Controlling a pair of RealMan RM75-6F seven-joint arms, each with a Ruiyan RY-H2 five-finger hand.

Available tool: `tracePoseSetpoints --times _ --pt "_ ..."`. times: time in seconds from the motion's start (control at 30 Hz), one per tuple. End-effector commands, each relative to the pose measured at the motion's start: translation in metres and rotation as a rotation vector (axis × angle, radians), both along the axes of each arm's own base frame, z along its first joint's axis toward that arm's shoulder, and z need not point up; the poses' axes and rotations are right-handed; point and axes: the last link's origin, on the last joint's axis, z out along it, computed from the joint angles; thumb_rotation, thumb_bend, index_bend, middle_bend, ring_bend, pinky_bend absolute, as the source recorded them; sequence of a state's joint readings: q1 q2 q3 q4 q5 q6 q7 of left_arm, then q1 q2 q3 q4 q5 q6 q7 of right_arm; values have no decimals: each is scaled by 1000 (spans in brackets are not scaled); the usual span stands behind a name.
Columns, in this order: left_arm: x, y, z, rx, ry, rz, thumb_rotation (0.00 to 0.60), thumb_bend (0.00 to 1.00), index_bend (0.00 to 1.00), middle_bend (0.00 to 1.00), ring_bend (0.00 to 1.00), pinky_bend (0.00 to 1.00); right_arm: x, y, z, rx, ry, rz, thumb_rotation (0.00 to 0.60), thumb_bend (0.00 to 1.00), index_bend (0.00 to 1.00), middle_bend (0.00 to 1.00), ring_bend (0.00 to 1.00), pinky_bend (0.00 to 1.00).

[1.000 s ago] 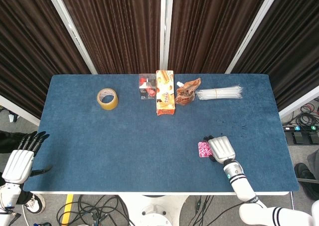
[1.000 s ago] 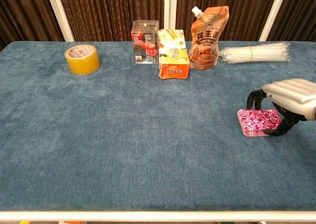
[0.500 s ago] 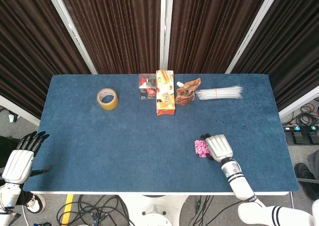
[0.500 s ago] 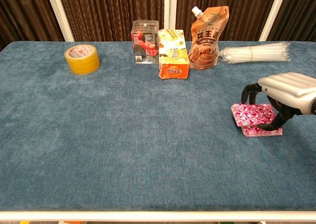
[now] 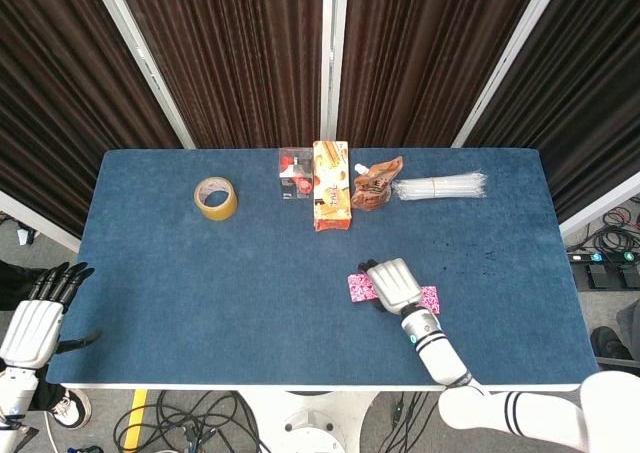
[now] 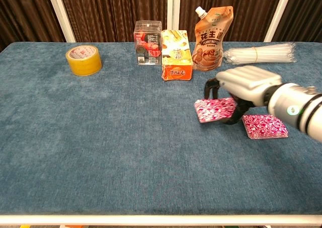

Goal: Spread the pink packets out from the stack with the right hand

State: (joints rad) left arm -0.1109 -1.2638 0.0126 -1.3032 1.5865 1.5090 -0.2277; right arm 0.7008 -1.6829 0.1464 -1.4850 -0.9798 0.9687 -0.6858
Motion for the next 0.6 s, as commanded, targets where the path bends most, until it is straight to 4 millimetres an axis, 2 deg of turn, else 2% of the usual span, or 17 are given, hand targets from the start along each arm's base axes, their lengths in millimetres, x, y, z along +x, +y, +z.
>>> tracePoseSetpoints --times 0.03,0.2,0.4,0.6 --pt "-1 0 1 0 -3 3 600 0 130 90 0 97 12 -3 -16 17 -10 6 600 248 449 420 727 784" --pt "-3 -1 1 -5 -9 9 600 0 130 90 0 97 24 -2 -31 23 -31 18 600 247 450 420 727 784" --pt "-3 0 2 -1 -14 6 600 0 130 90 0 97 24 -3 -35 31 -20 25 600 224 435 389 727 783" --pt "-3 -1 2 0 -11 8 600 0 130 90 0 97 23 -2 -34 69 -16 27 600 176 265 260 726 783"
